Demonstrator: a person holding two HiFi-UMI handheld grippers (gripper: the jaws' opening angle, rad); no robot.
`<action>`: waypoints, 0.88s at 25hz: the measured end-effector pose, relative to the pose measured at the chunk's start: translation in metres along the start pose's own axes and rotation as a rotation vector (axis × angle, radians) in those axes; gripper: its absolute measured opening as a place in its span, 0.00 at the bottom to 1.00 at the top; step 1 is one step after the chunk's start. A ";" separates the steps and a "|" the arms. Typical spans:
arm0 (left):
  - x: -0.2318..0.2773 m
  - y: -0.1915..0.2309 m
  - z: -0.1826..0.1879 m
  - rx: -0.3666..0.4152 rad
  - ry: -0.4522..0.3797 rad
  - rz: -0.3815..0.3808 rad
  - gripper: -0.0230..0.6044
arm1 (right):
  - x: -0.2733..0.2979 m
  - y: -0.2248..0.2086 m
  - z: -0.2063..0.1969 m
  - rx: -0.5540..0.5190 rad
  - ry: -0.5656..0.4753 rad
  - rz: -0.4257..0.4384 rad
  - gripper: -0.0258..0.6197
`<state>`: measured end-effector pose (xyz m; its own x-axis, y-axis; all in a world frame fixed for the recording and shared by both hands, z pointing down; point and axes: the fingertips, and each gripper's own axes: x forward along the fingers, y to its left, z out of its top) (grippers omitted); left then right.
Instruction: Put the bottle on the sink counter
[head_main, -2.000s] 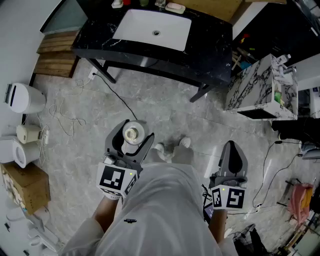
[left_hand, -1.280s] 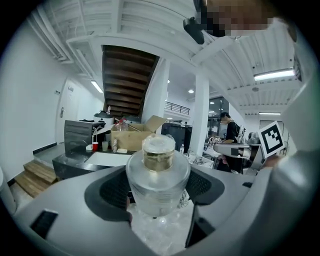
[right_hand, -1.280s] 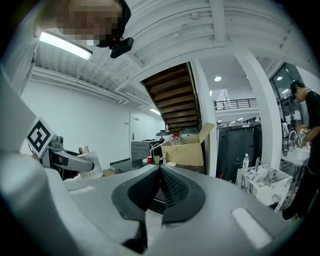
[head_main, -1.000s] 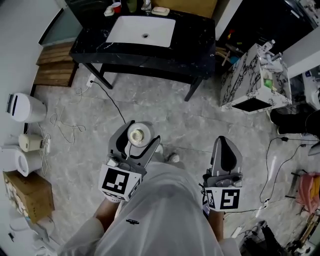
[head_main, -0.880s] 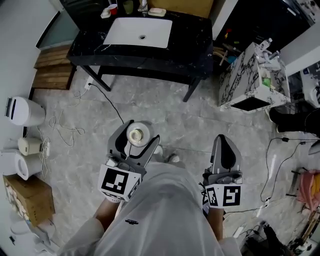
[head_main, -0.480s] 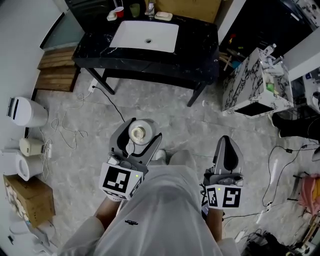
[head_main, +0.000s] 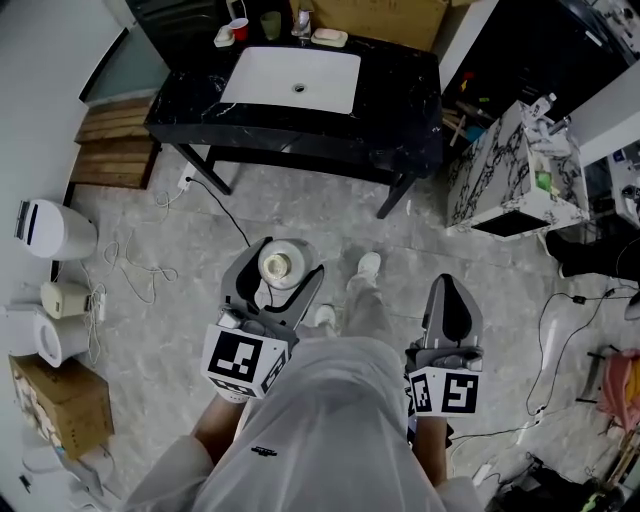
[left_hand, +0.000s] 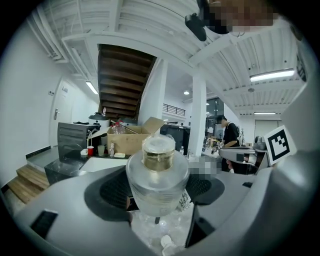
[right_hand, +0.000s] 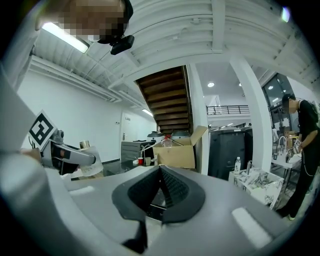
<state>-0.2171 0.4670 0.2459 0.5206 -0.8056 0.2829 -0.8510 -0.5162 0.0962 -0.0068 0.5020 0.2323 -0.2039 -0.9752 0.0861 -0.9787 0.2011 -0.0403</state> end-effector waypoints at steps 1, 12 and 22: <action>0.003 0.002 0.001 -0.001 -0.001 0.002 0.57 | 0.003 0.000 0.001 0.002 -0.003 0.001 0.05; 0.045 0.012 0.016 -0.013 -0.005 0.028 0.57 | 0.044 -0.013 0.003 0.012 -0.010 0.057 0.06; 0.126 -0.001 0.041 0.007 0.004 0.001 0.57 | 0.091 -0.078 0.012 0.019 -0.032 0.030 0.06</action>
<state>-0.1480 0.3540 0.2424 0.5193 -0.8050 0.2868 -0.8512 -0.5172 0.0895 0.0511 0.3961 0.2318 -0.2322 -0.9712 0.0527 -0.9715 0.2289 -0.0612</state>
